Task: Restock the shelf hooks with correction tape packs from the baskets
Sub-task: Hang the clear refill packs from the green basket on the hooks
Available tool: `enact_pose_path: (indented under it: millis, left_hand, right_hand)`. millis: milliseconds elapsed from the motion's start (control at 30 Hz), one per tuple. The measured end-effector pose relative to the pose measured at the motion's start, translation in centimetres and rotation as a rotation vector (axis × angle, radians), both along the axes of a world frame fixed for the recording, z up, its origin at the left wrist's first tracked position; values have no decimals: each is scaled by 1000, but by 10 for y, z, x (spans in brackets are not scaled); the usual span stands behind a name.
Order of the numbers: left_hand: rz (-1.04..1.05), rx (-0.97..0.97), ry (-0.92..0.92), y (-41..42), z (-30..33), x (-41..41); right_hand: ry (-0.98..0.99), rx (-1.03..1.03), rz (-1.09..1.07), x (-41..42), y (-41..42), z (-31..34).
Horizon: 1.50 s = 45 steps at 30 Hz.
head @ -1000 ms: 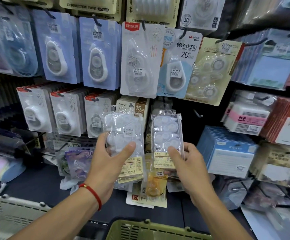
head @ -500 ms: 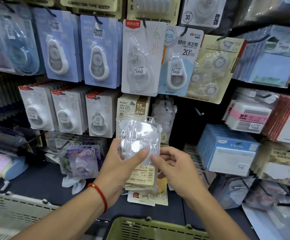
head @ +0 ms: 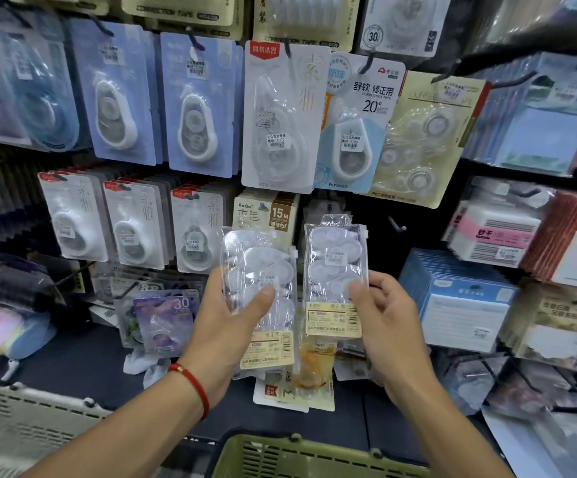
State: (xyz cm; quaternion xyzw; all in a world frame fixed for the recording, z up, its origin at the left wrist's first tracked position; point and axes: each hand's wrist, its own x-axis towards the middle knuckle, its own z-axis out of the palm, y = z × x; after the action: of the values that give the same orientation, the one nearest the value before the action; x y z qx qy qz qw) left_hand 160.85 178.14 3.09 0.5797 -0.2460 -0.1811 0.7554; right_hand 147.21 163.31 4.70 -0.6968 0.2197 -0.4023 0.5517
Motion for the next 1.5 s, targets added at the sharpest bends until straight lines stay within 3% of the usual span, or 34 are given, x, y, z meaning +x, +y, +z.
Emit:
enact_pose_path:
  millis: [267, 467, 633, 1000, 1200, 1500]
  left_hand:
    - [75, -14, -49, 3, 1, 2]
    - [134, 43, -91, 3, -1, 5]
    - [68, 78, -102, -1, -4, 0]
    - [9, 49, -105, -1, -2, -2]
    - [54, 61, -81, -2, -8, 8]
    - [53, 25, -44, -3, -6, 8]
  right_hand:
    - [-30, 18, 48, 3, -8, -3]
    - [330, -232, -143, 1, -16, -10]
    - [349, -176, 224, 6, 8, -14]
    - [211, -53, 225, 10, 9, -21]
    - [64, 56, 80, 6, -6, -14]
    - [43, 83, 68, 5, -8, -12]
